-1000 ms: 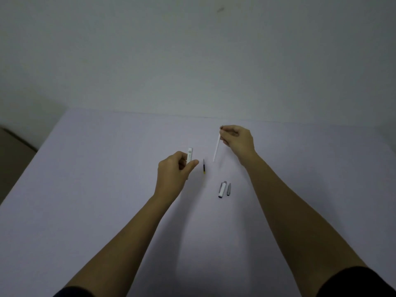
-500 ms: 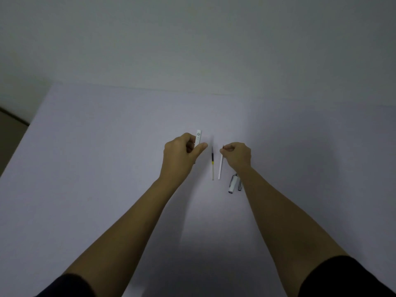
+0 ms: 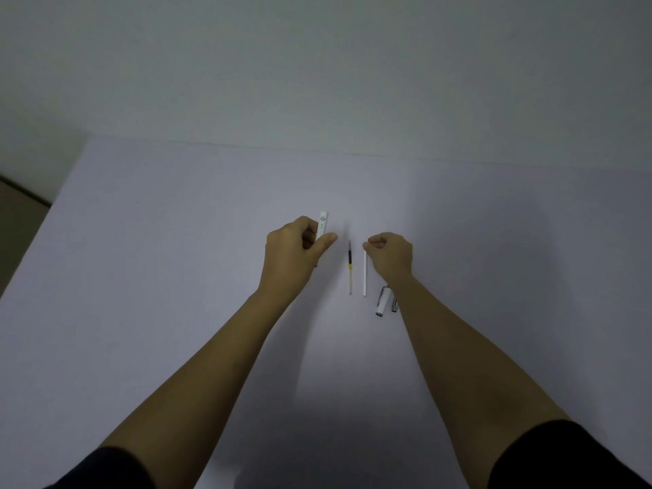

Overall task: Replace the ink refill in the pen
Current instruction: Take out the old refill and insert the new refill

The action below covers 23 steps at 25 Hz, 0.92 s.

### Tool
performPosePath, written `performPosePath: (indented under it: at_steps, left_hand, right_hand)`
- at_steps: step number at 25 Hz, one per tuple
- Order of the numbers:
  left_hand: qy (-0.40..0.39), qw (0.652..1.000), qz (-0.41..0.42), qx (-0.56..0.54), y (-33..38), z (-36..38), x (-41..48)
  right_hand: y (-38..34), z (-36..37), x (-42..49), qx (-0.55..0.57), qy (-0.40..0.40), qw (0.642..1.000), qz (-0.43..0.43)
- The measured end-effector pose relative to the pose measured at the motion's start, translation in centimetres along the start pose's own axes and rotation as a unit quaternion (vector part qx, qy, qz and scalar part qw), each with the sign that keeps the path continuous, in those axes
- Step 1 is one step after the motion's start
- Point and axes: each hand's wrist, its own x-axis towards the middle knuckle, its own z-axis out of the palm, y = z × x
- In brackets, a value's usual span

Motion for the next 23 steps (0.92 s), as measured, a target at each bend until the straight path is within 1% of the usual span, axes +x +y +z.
performPosePath:
  at_steps: [2, 6, 10, 13, 15, 17, 19, 21, 23]
  left_hand:
    - [0.000, 1.000, 0.005, 0.004, 0.0, -0.2, -0.2]
    - [-0.012, 1.000, 0.010, 0.017, -0.1, -0.4, -0.6]
    - [-0.012, 1.000, 0.014, 0.018, -0.7, -0.9, -0.7]
    - [-0.025, 0.999, 0.022, 0.026, -1.0, -1.2, -0.9]
    - [-0.030, 0.999, 0.020, 0.030, -1.3, -1.4, -1.1]
    - [-0.031, 0.999, 0.018, 0.031, -1.4, -1.5, -1.6]
    - [-0.032, 0.999, 0.020, 0.032, -1.1, -1.7, -2.2]
    - [-0.036, 0.998, 0.028, 0.035, -0.6, -1.8, -2.9]
    - [-0.037, 0.997, 0.043, 0.043, 0.1, -1.8, -3.9]
  right_hand:
    - [-0.9, 0.4, -0.3, -0.013, -0.023, 0.999, -0.019]
    - [-2.0, 1.9, -0.9, -0.086, -0.056, 0.994, -0.035]
    - [-2.3, 3.3, -1.2, -0.123, -0.041, 0.991, -0.028]
    - [-2.8, 3.7, -1.2, -0.121, -0.046, 0.992, -0.010]
    - [-3.6, 3.3, -1.3, -0.061, -0.059, 0.996, 0.022]
    - [-4.6, 2.3, -1.6, 0.047, -0.056, 0.997, 0.037]
    - [-5.3, 0.6, -2.2, 0.157, -0.038, 0.986, 0.039]
    - [-5.8, -1.2, -2.8, 0.267, -0.019, 0.962, 0.048]
    - [-6.5, -3.2, -4.0, 0.378, -0.017, 0.924, 0.056]
